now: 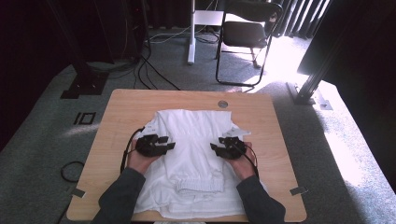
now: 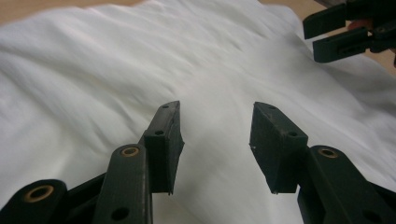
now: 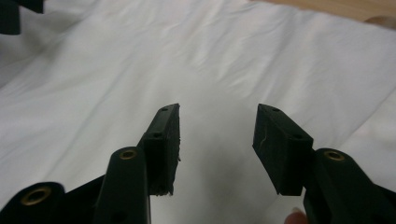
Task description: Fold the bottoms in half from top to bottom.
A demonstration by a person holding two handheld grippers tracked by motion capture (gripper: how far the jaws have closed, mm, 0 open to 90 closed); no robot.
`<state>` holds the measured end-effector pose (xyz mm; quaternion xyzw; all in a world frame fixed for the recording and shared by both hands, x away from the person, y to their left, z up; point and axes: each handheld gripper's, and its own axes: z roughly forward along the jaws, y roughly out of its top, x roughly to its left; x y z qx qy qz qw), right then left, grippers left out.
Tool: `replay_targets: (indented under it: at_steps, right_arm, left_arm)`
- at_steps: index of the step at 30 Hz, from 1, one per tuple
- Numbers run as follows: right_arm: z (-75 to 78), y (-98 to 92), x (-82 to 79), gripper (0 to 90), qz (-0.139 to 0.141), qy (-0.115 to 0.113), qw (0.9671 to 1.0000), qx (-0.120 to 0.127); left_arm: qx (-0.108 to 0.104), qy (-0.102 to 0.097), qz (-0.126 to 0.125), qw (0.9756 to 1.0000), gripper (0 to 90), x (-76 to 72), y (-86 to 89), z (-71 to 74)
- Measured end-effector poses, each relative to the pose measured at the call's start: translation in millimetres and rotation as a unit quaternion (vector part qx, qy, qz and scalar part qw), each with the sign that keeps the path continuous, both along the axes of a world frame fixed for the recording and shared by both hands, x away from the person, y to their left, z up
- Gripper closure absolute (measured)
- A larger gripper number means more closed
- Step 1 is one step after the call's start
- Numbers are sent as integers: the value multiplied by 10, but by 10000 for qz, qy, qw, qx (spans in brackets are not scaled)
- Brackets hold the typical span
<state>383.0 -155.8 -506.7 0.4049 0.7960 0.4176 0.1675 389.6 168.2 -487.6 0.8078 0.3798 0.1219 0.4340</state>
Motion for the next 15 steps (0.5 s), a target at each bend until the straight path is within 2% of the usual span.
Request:
replay_targets:
  at_steps: [3, 4, 7, 8, 10, 15]
  right_arm:
    - [-30, 21, 254, 482, -224, 15, 9997, -65]
    - [-71, 37, 359, 469, -291, 112, 9994, -145]
    - [-212, 53, 531, 446, -403, 364, 9982, -257]
    - [-212, 53, 531, 446, -403, 364, 9982, -257]
    - [-332, 51, 574, 438, -432, 539, 9973, -260]
    - [-426, 23, 504, 435, -372, 553, 9975, -217]
  left_arm:
    - [24, 157, 167, 9997, 542, 256, -60, -117]
    - [75, 217, 187, 9996, 542, 307, -77, -164]
    - [276, 474, 249, 9982, 543, 438, -125, -373]
    - [276, 474, 249, 9982, 543, 438, -125, -373]
    - [295, 567, 279, 9976, 543, 454, -114, -480]
    - [115, 611, 299, 9976, 545, 396, -66, -573]
